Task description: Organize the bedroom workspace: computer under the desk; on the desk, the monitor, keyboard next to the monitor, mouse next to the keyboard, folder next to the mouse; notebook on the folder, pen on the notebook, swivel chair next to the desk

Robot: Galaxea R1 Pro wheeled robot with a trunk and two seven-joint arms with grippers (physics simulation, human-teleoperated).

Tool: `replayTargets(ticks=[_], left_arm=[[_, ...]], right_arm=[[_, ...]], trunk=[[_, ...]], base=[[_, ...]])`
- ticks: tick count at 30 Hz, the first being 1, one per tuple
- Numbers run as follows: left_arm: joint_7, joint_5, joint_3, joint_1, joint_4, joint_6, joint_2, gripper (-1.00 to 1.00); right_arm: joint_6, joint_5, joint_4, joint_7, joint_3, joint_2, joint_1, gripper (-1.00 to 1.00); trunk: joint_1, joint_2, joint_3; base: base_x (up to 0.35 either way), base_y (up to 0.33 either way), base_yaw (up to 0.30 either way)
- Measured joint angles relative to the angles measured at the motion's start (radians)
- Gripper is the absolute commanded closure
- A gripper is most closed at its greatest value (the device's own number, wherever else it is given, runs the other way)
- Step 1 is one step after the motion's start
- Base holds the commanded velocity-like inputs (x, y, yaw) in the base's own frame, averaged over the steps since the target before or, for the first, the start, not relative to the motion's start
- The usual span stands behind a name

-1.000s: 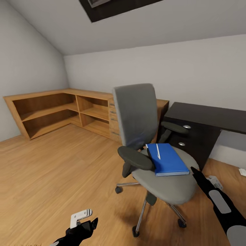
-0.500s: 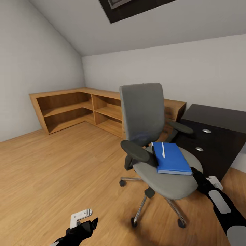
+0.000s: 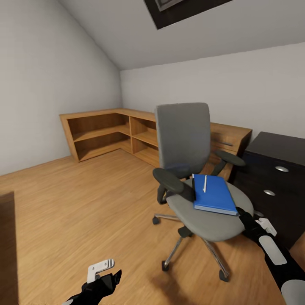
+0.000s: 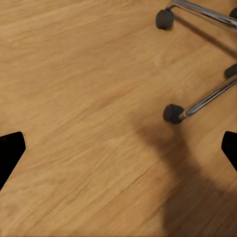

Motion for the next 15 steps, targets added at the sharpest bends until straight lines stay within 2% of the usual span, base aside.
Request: replayTargets(ticks=[4,15], left_arm=[[0.000,0.000,0.000,0.000,0.000,0.002,0.000,-1.00],[0.000,0.000,0.000,0.000,0.000,0.003,0.000,-1.00]], right_arm=[[0.000,-0.001,-0.001,0.001,0.000,0.000,0.000,-1.00],[0.000,0.000,-0.001,0.000,0.000,0.000,0.000,-1.00]], trunk=[[0.000,0.000,0.000],[0.001,0.000,0.000]], base=[[-0.149,0.000,0.016],[-0.320,0.000,0.001]])
